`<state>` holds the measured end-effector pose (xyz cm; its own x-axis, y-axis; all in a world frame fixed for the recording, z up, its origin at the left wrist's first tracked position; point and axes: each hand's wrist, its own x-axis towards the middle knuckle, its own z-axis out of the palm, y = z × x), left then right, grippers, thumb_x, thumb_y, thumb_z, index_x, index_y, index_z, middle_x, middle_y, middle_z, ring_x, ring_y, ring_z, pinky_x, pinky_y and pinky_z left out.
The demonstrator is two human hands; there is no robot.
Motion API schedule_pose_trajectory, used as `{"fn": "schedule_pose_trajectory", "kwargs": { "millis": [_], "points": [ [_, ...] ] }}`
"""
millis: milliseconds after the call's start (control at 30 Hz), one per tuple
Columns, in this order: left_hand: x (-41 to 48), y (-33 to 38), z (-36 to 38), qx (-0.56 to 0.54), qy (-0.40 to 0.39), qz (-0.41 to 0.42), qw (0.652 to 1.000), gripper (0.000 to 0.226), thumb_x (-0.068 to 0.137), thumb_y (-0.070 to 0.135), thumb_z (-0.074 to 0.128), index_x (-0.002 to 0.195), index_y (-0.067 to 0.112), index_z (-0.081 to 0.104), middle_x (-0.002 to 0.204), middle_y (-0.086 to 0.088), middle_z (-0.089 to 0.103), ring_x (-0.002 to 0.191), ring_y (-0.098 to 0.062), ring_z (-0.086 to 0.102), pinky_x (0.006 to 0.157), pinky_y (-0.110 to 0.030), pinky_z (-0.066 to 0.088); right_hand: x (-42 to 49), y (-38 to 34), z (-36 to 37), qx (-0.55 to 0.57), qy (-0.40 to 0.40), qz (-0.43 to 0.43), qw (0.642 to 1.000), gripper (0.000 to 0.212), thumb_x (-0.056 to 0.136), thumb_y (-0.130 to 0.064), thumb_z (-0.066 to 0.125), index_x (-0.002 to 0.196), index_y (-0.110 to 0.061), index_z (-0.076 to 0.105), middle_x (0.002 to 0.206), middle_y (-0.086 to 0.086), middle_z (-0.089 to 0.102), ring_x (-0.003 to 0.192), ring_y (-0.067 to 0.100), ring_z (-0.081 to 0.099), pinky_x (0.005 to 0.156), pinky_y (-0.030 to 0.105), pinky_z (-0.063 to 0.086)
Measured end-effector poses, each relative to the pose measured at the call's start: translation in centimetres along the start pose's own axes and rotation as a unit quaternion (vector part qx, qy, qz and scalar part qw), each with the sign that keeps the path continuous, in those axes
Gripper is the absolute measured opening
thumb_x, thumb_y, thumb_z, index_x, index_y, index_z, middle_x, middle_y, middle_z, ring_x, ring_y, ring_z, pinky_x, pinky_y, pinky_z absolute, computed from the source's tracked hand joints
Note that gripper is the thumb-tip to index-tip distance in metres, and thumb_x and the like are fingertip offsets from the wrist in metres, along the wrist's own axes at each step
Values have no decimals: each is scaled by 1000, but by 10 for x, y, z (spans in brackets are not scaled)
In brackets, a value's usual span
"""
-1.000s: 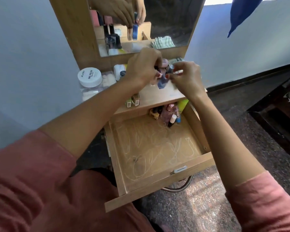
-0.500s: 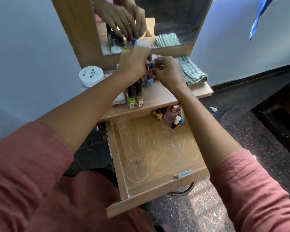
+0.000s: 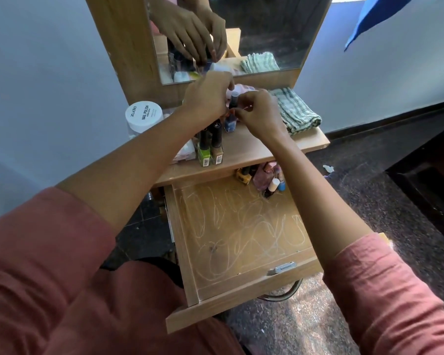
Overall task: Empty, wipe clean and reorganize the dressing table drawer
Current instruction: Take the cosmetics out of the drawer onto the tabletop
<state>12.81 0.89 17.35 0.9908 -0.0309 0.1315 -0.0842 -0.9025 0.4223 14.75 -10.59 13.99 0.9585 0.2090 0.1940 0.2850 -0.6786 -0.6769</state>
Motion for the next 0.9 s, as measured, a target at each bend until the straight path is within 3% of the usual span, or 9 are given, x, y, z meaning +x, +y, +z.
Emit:
{"fn": "schedule_pose_trajectory", "kwargs": {
  "millis": [100,400,533,633,700,800,900],
  "points": [
    [-3,0,-4,-3,14,14,1000,36,84,5,59,119,12,53,114,-12,60,106,-26,55,73,-31,38,-4,-4,-5,9,6,-7,1000,25,83,-6,62,106,-2,66,101,12,68,85,11,56,65,7,37],
    [-34,26,-2,-28,138,63,988,25,84,2,52,105,9,61,106,-7,64,97,-22,58,80,-36,49,-31,8,-41,5,36,9,999,24,82,-7,63,106,-4,67,100,6,67,82,8,54,63,-4,39],
    [-57,46,22,-87,111,96,985,20,82,2,57,99,9,64,100,-7,66,93,-21,60,81,-38,51,-58,28,-49,24,41,44,998,20,81,-6,64,101,-4,68,91,2,65,81,11,59,72,10,47],
    [-75,57,46,-116,86,91,985,17,83,0,53,95,8,63,91,-9,67,85,-22,61,75,-40,52,-77,46,-51,11,49,69,996,18,81,-2,63,98,-2,69,89,2,65,71,0,58,66,1,44],
    [-85,58,64,-127,55,77,987,18,83,0,50,93,7,64,88,-12,66,82,-25,61,73,-41,51,-88,58,-48,-13,58,86,995,19,81,1,60,97,1,70,94,6,68,73,1,57,64,-3,40],
    [-97,56,90,-153,-3,41,987,16,82,1,49,89,7,62,90,-12,65,84,-28,61,70,-36,49,-100,77,-40,-42,48,133,989,20,80,1,57,95,3,70,99,18,70,87,16,61,75,13,42],
    [-103,52,116,-155,-35,12,987,16,86,3,49,98,6,60,102,-14,61,94,-31,58,73,-37,43,-105,98,-27,-68,12,192,979,19,79,-3,59,95,1,70,102,19,69,99,28,62,89,31,46]
  ]
}}
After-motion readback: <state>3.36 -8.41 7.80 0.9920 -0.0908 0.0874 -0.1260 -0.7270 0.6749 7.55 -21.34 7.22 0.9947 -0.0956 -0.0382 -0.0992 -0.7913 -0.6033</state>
